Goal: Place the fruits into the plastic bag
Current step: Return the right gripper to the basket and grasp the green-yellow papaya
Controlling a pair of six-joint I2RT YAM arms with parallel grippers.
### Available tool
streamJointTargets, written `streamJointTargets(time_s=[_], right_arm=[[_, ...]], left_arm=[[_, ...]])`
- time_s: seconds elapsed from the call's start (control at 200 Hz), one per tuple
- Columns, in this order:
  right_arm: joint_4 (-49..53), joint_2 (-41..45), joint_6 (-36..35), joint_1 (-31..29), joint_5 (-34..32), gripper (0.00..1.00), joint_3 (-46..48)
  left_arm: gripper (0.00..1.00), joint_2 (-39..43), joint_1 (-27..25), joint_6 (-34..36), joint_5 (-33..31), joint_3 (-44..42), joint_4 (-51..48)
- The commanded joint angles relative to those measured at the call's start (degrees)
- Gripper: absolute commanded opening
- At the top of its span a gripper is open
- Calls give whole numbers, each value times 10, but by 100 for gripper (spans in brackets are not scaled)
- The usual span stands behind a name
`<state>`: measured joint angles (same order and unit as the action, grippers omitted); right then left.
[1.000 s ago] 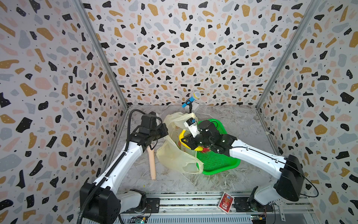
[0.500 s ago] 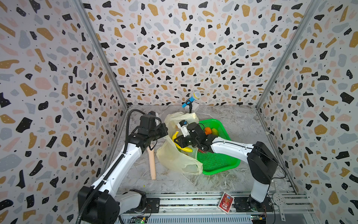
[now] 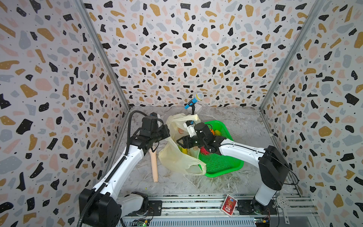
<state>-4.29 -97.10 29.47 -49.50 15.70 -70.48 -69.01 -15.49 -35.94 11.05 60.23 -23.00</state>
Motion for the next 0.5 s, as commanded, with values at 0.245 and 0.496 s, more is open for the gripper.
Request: streamJointTargets(time_s=[0.245,0.496], right_arm=[[40,198,-90,6,47,65,116],[44,333,-50,86,21,65,225]], left_arm=[[0,-6,2,4,-13,0,12],[0,-14,2,4,-17,-2,14]])
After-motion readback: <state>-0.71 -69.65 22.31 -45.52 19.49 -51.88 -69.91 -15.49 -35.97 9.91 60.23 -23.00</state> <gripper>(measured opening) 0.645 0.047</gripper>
